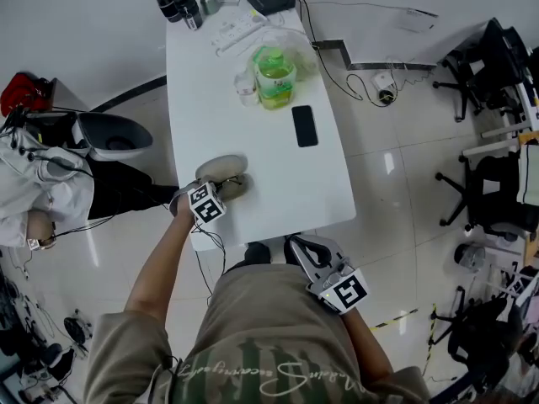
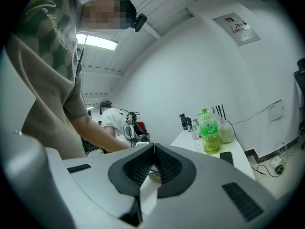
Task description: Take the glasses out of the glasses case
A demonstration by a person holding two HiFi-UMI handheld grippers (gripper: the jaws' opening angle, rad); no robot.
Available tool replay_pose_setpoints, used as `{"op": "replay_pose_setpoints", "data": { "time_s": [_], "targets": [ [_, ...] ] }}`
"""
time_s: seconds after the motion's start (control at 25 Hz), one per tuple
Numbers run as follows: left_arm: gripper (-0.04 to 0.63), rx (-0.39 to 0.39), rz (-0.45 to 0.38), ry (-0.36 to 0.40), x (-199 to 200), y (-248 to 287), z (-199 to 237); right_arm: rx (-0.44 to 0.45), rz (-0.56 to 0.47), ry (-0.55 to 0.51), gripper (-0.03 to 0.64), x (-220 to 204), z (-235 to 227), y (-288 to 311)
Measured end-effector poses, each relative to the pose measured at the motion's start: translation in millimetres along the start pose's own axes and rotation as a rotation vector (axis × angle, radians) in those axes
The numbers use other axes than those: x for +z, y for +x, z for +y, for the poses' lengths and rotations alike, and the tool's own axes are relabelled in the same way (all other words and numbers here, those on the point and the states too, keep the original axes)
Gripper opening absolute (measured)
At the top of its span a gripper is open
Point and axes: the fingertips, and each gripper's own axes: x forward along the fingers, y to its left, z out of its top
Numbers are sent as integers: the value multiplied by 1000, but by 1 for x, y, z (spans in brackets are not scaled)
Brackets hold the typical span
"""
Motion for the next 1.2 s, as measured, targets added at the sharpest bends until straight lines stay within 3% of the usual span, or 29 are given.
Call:
{"op": "replay_pose_setpoints", "data": {
  "time_s": [0.76,1.2],
  "targets": [
    [28,-9,-50,27,1,-32,-13,67,-15,-43,12,6,8,32],
    [28,-28,-63,51,-4,-43,-41,156,-10,-49,12,3,31,49]
  ]
}}
